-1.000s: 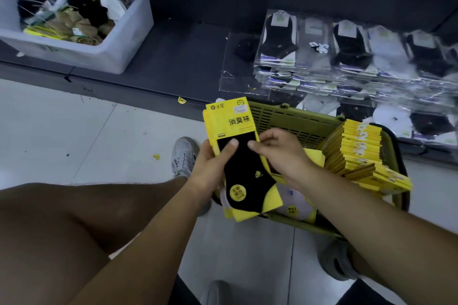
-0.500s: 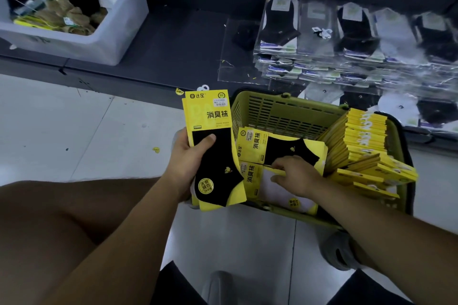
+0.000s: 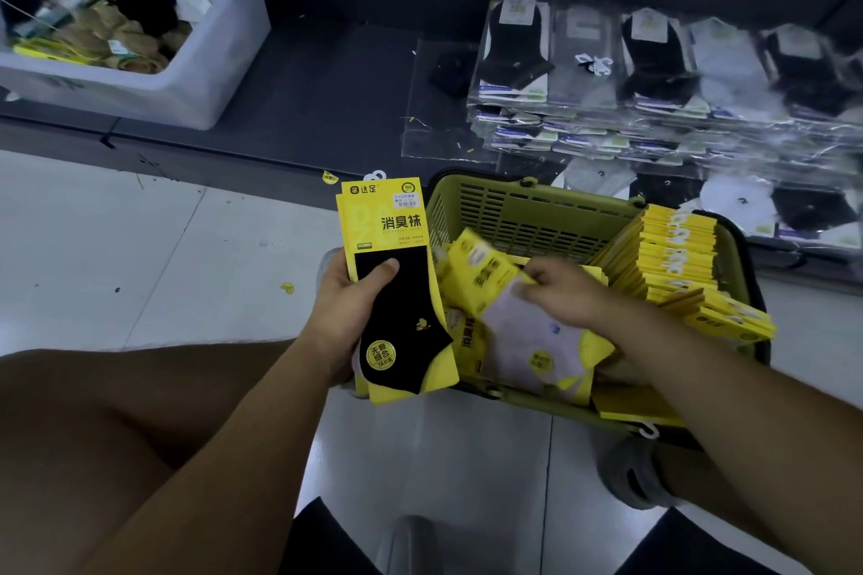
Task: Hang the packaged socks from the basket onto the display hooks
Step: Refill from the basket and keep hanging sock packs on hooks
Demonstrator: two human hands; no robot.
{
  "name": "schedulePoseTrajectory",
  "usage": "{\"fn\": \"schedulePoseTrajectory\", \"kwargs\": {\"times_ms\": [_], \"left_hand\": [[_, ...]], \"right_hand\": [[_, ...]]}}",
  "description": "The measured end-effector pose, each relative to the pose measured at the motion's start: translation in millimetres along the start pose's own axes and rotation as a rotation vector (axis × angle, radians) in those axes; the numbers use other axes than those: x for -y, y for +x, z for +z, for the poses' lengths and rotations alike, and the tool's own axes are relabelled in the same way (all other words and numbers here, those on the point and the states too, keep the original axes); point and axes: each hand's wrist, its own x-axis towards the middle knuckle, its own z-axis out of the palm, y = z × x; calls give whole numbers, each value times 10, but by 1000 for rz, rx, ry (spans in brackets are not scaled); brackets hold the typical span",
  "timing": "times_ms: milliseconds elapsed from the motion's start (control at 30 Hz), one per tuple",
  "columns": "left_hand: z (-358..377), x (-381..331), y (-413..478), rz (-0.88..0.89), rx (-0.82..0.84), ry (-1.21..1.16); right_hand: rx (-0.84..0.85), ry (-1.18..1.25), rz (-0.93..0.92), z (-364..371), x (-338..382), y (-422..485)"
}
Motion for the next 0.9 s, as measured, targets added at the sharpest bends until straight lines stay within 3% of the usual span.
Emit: {"fn": "schedulePoseTrajectory", "kwargs": {"times_ms": [167,333,467,633,767,900], "left_hand": [[108,-77,-39,28,-11,32],[314,-144,-73,31,1,-24],[540,-346,-154,-44,221,-270],[668,-847,-247,268,84,-73],[751,-1499,-362,463,114,26],[875,-2292,-484,643,144,-19]], "right_hand": [[-210,446,-19,-417,327,-119],[-150,814,-85,-399,718,-288],[-141,737,-160,-279,975,-429],[-320,425,-318,-534,1317,-612],[-480,454,-449,-1004,1779,-769],[-589,522,-605,-1547,2338,-846]]}}
